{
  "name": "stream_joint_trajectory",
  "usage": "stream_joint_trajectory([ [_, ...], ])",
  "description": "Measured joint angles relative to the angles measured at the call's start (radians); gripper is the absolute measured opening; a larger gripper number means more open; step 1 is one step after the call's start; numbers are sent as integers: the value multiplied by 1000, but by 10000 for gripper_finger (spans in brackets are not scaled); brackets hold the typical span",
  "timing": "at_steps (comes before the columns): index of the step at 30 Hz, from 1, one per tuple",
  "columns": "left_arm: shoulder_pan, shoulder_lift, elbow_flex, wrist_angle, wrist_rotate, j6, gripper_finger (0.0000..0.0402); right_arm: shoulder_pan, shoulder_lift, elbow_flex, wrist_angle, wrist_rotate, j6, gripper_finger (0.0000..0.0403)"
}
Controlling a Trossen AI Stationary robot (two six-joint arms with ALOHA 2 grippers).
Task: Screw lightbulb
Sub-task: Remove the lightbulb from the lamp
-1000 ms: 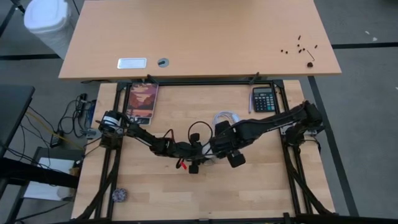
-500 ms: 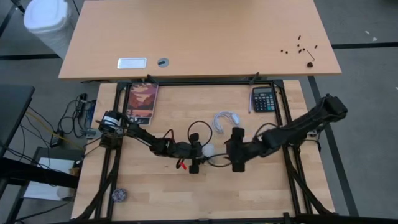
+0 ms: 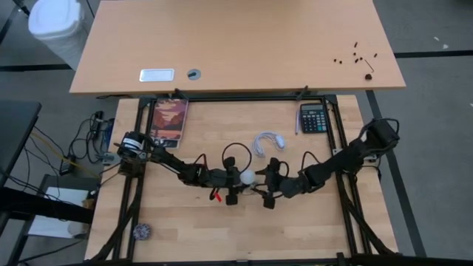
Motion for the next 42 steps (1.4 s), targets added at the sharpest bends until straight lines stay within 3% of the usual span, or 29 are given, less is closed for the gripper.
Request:
stream_joint_trajectory([
  [6, 0, 0, 0, -2, -9, -15, 193, -3, 93, 0, 169, 62, -101, 306],
  [17, 1, 0, 1, -16, -13, -15, 193, -38, 77, -15, 160, 131, -137, 306],
  [20, 1, -1, 1, -23, -20, -17, 193, -38, 42, -44, 123, 159, -113, 306],
  [26, -2, -2, 1, -24, -16, -11, 193, -10, -12, -95, -32, 341, 87, 306],
  [32, 0, -2, 1, -24, -17, -11, 193, -6, -17, -101, 2, 103, 106, 306],
  [42, 0, -2, 1, -25, -39, -12, 193, -28, 29, -83, 207, -14, -53, 306],
])
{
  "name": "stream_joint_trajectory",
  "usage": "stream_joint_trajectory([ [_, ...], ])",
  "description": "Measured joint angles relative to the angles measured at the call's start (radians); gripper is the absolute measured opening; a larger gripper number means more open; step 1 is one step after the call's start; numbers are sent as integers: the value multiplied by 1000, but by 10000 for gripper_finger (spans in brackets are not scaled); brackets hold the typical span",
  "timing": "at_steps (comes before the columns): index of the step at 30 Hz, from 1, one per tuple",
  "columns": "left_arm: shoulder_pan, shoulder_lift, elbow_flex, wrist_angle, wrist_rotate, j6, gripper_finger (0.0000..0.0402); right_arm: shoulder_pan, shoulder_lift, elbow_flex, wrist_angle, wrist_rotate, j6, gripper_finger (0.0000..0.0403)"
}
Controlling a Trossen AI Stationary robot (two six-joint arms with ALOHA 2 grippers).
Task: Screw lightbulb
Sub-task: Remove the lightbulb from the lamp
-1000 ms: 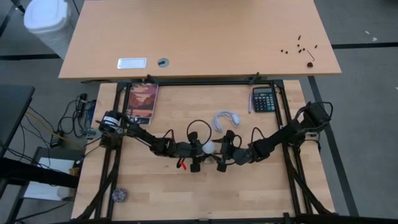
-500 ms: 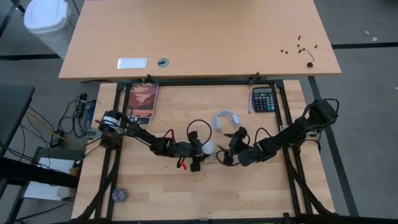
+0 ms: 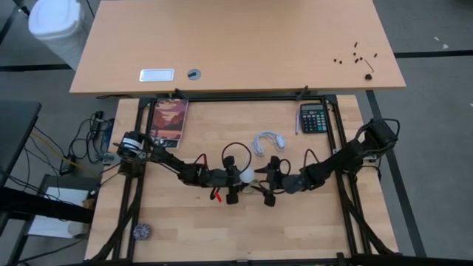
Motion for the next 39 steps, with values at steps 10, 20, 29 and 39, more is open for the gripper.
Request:
stream_joint_trajectory([
  [10, 0, 0, 0, -1, -4, -4, 193, -13, 86, 84, 12, 56, -71, 306],
  [20, 1, 1, 0, -3, -18, -6, 193, -3, 65, 54, -65, 205, -61, 306],
  [29, 0, 1, 0, -2, -16, -2, 193, 37, 21, 13, -202, 386, 146, 306],
  [39, 1, 1, 0, -2, -13, 0, 193, 7, 21, 12, -36, 46, -26, 306],
])
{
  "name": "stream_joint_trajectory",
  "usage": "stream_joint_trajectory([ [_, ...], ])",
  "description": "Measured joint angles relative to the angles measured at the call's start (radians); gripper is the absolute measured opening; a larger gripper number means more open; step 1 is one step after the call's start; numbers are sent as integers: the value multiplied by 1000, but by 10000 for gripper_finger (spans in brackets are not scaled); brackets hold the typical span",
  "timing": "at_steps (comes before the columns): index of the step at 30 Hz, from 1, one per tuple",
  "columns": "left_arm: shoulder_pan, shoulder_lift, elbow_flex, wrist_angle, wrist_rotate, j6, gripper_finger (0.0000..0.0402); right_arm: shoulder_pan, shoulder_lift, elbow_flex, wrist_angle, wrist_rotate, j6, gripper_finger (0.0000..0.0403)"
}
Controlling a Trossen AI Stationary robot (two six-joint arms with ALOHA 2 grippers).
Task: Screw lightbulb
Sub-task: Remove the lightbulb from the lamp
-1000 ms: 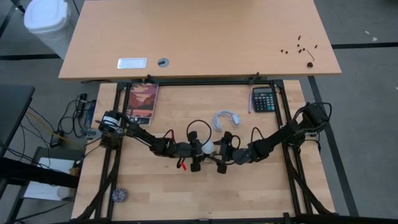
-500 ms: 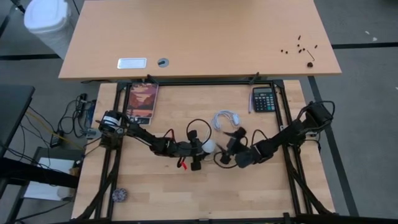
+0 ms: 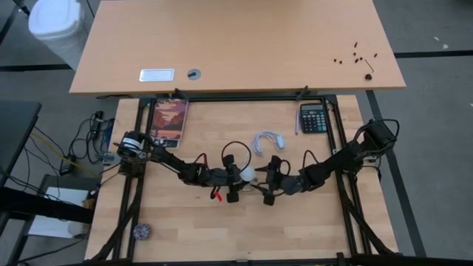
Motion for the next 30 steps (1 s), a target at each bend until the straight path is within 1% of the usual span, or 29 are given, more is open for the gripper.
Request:
stream_joint_trajectory([
  [3, 0, 0, 0, 0, 0, 0, 193, -20, 0, 0, 47, -17, -46, 306],
  [7, 0, 0, 0, 0, 0, 0, 193, -55, 0, 0, 54, -51, -47, 306],
  [15, 0, 0, 0, 0, -1, -3, 193, -64, 0, 0, 45, 24, -68, 306],
  [19, 3, 0, -1, -2, -14, -4, 193, -54, 0, 1, 0, 158, -76, 307],
  [22, 0, 0, 0, 0, 2, 1, 193, -47, 1, 1, -48, 356, -49, 306],
  [23, -1, 0, 0, 0, 6, 1, 193, -47, 1, 1, -63, 403, -41, 306],
  [24, -2, 0, 0, 0, 10, 1, 193, -45, 1, 1, -77, 427, -33, 306],
  [25, -2, 0, 0, 0, 14, 1, 193, -43, 1, 1, -87, 427, -23, 306],
  [26, -1, 0, 0, 0, 16, 1, 193, -42, 1, 1, -92, 403, -19, 306],
  [30, -1, 0, 0, 0, 13, 1, 193, -44, 1, 1, -102, 168, -17, 306],
])
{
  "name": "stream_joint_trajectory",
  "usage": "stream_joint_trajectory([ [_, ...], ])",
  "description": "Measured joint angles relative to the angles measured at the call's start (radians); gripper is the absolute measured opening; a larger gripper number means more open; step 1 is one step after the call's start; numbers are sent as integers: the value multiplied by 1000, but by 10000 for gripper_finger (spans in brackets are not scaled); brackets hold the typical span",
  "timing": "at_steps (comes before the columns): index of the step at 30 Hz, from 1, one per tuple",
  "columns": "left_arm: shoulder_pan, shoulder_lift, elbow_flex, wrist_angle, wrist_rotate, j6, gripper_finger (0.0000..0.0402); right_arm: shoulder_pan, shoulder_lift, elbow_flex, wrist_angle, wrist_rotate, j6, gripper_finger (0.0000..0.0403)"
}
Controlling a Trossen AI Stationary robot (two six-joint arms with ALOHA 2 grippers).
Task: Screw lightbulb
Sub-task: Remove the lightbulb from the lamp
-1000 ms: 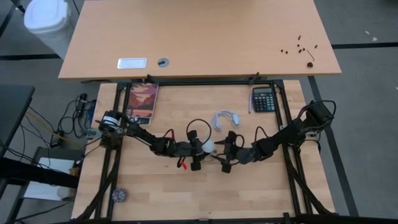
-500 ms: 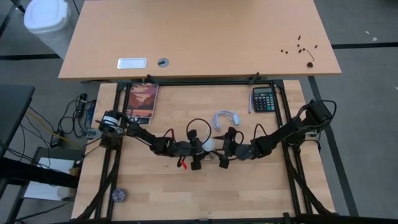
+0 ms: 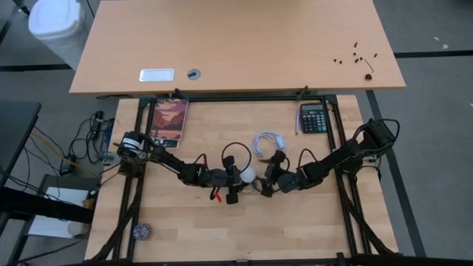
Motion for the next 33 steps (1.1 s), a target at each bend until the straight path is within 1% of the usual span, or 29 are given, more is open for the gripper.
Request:
stream_joint_trajectory([
  [3, 0, 0, 0, 0, -1, 0, 193, 2, 0, 0, -1, -132, 1, 306],
  [6, 0, 0, 0, 0, -4, 0, 193, -6, 0, 0, 36, -251, -7, 306],
  [9, 0, 0, 0, 0, -8, 1, 193, -19, 0, 0, 91, -306, -13, 306],
  [18, 0, 0, 0, 3, -12, 1, 193, -41, 0, 3, 170, -316, -18, 306],
  [25, 1, 0, 0, 5, -13, 2, 193, -41, 0, 10, 232, -341, -58, 306],
  [26, 1, 0, 0, 5, -13, 2, 193, -43, 0, 10, 234, -338, -60, 306],
  [31, 2, 0, 0, 5, -19, -1, 193, -53, 0, 10, 223, -256, -60, 306],
  [33, 3, 0, 0, 5, -21, -2, 193, -56, 0, 10, 216, -248, -61, 307],
])
